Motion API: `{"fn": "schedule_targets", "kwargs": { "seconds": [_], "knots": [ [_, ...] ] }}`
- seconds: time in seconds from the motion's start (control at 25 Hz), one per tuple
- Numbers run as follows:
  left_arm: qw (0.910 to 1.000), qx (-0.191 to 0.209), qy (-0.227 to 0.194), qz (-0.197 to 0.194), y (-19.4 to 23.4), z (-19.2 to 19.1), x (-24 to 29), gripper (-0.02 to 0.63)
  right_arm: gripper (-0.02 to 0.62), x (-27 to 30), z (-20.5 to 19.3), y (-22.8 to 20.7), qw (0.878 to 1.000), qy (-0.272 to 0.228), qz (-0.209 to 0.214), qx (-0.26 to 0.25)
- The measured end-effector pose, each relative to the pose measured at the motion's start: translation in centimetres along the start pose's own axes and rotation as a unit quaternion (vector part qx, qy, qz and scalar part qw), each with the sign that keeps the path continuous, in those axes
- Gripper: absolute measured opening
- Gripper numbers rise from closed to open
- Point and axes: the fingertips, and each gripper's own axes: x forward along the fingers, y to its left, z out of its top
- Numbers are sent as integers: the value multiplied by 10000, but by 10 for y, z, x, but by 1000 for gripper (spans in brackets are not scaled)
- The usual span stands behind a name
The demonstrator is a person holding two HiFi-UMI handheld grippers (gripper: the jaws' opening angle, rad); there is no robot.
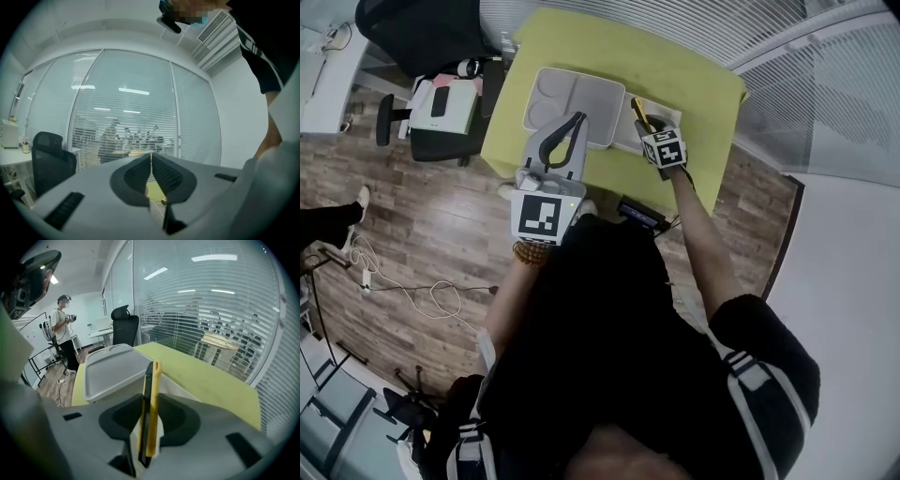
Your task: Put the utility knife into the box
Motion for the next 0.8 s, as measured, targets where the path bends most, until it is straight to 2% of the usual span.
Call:
{"fn": "schedule_targets", "kwargs": {
  "seconds": [0.8],
  "knots": [
    [9999, 54, 51, 89, 8, -5, -2, 20, 104, 34, -22, -8, 9986, 525, -14, 12]
  ]
}}
